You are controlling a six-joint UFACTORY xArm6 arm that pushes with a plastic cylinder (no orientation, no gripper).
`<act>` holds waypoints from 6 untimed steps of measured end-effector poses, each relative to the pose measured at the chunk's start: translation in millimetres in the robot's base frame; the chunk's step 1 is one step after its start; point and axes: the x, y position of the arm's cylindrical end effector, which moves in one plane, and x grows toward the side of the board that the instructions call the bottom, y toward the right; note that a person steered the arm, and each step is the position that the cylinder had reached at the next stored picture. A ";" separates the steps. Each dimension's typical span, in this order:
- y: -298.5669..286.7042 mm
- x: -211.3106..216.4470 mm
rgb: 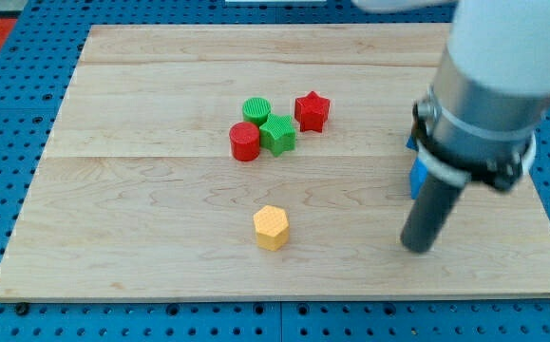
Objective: Move the yellow hexagon to the left of the blue triangle
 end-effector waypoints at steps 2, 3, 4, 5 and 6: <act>-157.9 -1.2; -154.0 -13.3; -123.9 -48.9; -120.1 -37.4; -155.2 -25.9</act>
